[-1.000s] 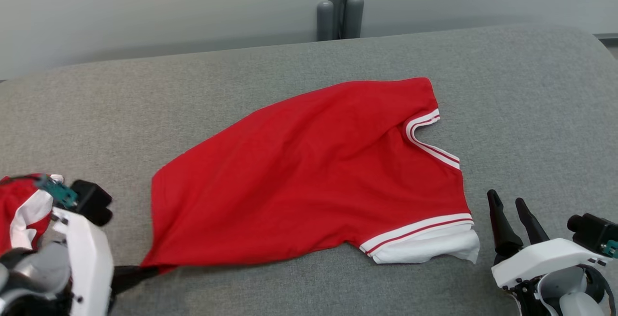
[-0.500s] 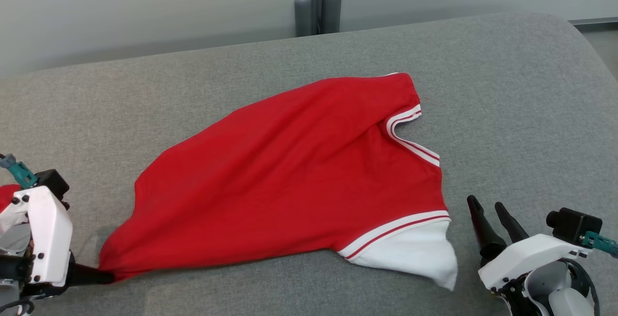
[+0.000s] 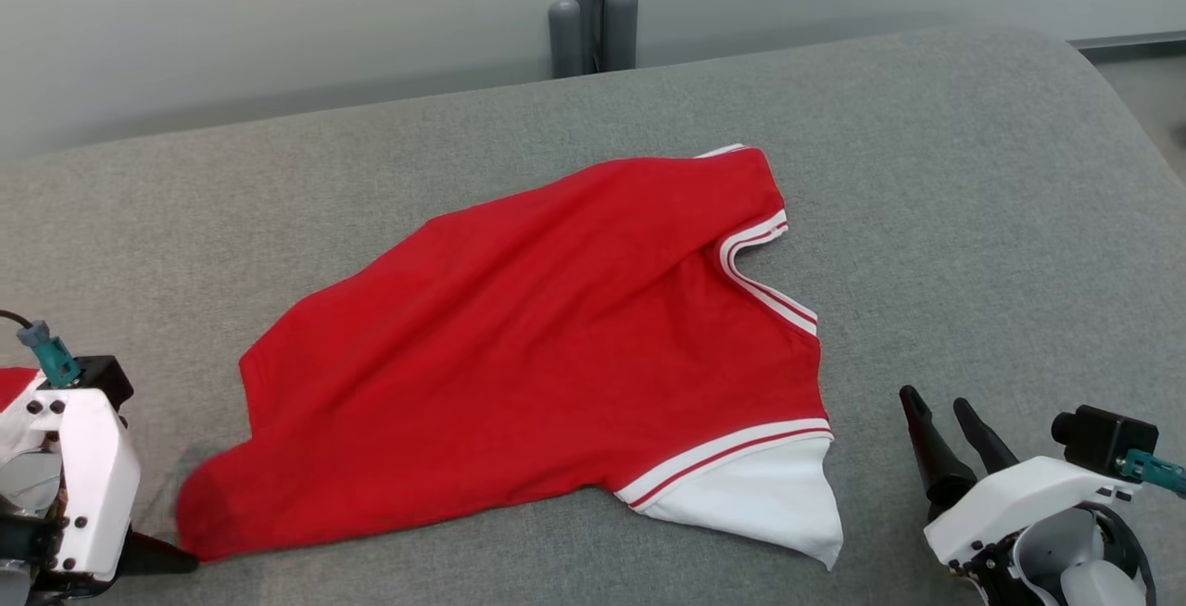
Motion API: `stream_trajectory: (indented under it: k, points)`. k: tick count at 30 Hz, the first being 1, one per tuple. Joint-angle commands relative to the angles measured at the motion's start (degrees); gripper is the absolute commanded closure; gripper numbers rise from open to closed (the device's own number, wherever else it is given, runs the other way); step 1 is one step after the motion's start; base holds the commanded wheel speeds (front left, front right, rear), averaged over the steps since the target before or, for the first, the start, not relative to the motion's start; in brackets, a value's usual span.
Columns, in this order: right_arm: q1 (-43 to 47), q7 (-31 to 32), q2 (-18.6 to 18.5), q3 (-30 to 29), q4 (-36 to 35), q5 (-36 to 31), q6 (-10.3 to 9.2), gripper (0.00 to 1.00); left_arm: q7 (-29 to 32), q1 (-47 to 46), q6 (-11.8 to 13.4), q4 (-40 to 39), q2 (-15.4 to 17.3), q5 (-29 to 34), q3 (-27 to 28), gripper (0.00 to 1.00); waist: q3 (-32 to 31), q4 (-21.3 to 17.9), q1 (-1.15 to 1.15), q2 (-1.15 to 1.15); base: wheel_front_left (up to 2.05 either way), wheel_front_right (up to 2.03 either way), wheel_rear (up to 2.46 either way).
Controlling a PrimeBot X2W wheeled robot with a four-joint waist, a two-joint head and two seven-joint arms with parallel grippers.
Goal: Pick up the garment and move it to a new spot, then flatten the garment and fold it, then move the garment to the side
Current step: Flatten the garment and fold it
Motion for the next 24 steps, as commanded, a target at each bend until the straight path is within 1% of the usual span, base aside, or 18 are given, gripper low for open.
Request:
stream_trajectory:
  k: [1, 5, 7, 9, 11, 14, 16, 18, 20, 22, 24]
  points:
    - [0.2, -0.5, -0.4, -0.1, -0.3, -0.3, 0.03, 0.00, -0.2, 0.1, -0.4, 0.5, 0.4, 0.6, -0.1, 0.00, -0.6, 0.6, 0.00, 0.00, 0.00, 0.00, 0.00]
    - [0.5, -2.6, -0.4, -1.3, -0.8, -1.0, 0.03, 0.00, -2.8, -0.2, -1.5, 1.1, 1.1, 2.8, 0.1, 0.00, -2.4, 2.5, 0.00, 0.00, 0.00, 0.00, 0.00]
    - [0.7, -3.5, -0.3, -1.6, -0.9, -1.2, 0.03, 0.00, -6.2, -0.7, -2.0, 0.3, 0.6, 3.1, 1.4, 0.00, -2.9, 3.4, 0.00, 0.00, 0.00, 0.00, 0.00]
    - [0.8, -4.4, -0.2, -1.8, -1.2, -1.4, 0.03, 0.00, -11.5, -1.2, -2.4, -0.9, 0.6, 4.7, 3.0, 0.00, -3.4, 4.1, 0.00, 0.00, 0.00, 0.00, 0.00]
    - [1.0, -5.4, -0.1, -1.9, -1.6, -1.4, 0.03, 0.00, -18.4, -0.7, -2.7, -2.2, 0.3, 7.2, 4.6, 0.00, -3.8, 4.7, 0.00, 0.00, 0.00, 0.00, 0.00]
    - [1.4, -7.2, 0.0, -1.9, -2.4, -1.6, 0.03, 0.00, -28.2, 2.1, -1.6, -4.3, -0.6, 10.0, 6.7, 0.00, -4.4, 5.3, 0.00, 0.00, 0.00, 0.00, 0.00]
    - [1.7, -8.5, 0.1, -1.9, -3.0, -2.2, 0.03, 0.00, -35.1, 4.0, -0.1, -6.1, -1.1, 12.3, 7.9, 0.00, -4.8, 5.6, 0.00, 0.00, 0.00, 0.00, 0.00]
    - [2.0, -10.2, 0.0, -1.8, -4.0, -2.8, 0.03, 0.00, -42.4, 6.1, 2.0, -8.0, -2.0, 14.9, 9.3, 0.00, -5.0, 6.0, 0.00, 0.00, 0.00, 0.00, 0.00]
    - [2.4, -12.0, -0.2, -1.9, -4.8, -3.4, 0.03, 0.00, -49.3, 8.7, 5.0, -10.0, -3.3, 17.1, 10.6, 0.00, -5.4, 6.3, 0.00, 0.00, 0.00, 0.00, 0.00]
    - [2.7, -13.5, -0.4, -2.0, -5.7, -4.0, 0.03, 0.00, -55.2, 11.4, 8.7, -11.9, -4.5, 19.1, 11.7, 0.00, -5.7, 6.6, 0.00, 0.00, 0.00, 0.00, 0.00]
    - [2.9, -14.6, -0.5, -2.1, -6.7, -4.9, 0.03, 0.00, -60.8, 13.9, 12.6, -14.0, -6.4, 20.2, 13.3, 0.00, -6.1, 6.9, 0.00, 0.00, 0.00, 0.00, 0.00]
